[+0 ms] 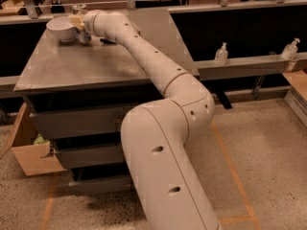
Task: Move redbull can near white bowl
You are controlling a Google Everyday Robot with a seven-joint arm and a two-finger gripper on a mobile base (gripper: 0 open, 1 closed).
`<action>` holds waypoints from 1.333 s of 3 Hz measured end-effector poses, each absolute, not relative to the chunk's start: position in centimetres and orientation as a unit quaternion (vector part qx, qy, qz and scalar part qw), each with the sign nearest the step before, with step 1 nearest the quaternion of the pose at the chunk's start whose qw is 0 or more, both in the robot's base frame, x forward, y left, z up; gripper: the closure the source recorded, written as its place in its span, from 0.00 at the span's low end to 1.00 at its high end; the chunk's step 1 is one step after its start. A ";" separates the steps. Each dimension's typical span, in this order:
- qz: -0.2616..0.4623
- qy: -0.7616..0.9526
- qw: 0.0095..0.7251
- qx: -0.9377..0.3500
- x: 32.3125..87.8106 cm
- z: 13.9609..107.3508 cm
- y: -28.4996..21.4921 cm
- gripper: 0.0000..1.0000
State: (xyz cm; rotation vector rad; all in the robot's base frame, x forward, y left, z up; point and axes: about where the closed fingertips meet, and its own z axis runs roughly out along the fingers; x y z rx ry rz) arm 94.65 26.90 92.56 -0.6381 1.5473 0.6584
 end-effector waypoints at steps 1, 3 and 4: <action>0.285 0.671 0.623 -0.283 94.8 92.5 27.4 0.16; 0.284 0.669 0.624 -0.287 94.5 92.6 27.2 0.00; 0.290 0.661 0.631 -0.283 93.3 93.6 25.7 0.00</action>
Offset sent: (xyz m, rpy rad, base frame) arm 0.0024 0.0007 0.0017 -0.0340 -0.0274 0.0067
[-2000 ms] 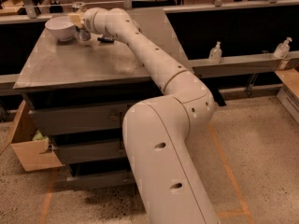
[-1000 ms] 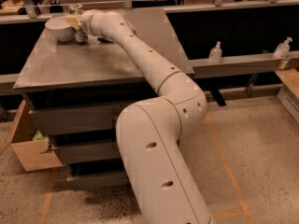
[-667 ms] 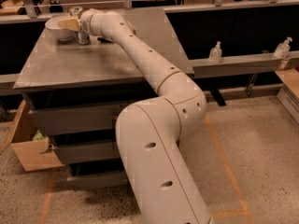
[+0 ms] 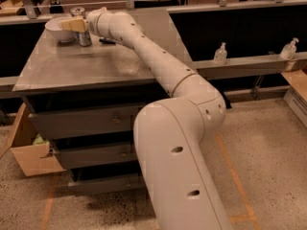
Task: Move redbull can near white bowl
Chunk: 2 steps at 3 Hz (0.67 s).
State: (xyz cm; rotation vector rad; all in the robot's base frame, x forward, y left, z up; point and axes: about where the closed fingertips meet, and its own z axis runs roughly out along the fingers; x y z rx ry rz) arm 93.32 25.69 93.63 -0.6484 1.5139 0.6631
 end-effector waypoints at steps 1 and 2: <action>0.295 0.656 0.637 -0.278 90.6 94.6 23.0 0.00; 0.284 0.655 0.655 -0.247 87.7 96.7 17.8 0.00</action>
Offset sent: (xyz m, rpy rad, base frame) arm -0.1140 -0.1305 -0.0156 0.0331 0.0389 -0.1397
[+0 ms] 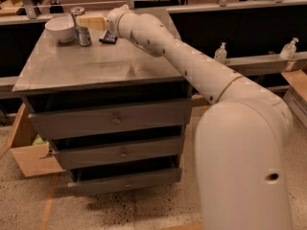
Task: Move redbull can near white bowl
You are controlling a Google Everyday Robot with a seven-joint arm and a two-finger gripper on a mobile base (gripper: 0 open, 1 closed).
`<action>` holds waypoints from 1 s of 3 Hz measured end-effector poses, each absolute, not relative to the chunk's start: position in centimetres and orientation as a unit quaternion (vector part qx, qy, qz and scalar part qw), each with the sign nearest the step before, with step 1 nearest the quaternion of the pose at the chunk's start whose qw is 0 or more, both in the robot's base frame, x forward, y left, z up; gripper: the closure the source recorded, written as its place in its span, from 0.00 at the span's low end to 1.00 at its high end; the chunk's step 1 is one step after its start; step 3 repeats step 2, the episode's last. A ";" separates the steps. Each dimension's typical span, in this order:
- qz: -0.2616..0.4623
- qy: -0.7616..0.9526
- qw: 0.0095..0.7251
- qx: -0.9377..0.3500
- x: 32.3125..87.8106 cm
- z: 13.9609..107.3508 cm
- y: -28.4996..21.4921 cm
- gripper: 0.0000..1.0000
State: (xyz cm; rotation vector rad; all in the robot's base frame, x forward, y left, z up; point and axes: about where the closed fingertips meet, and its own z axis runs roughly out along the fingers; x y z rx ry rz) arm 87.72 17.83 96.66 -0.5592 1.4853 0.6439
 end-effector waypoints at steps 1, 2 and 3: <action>0.280 0.675 0.634 -0.252 86.0 92.7 17.8 0.00; 0.280 0.675 0.634 -0.252 86.0 92.7 17.8 0.00; 0.280 0.675 0.634 -0.252 86.0 92.7 17.8 0.00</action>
Offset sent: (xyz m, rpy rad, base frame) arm -0.0137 -0.0086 -0.0279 -0.0201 0.0333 -0.0112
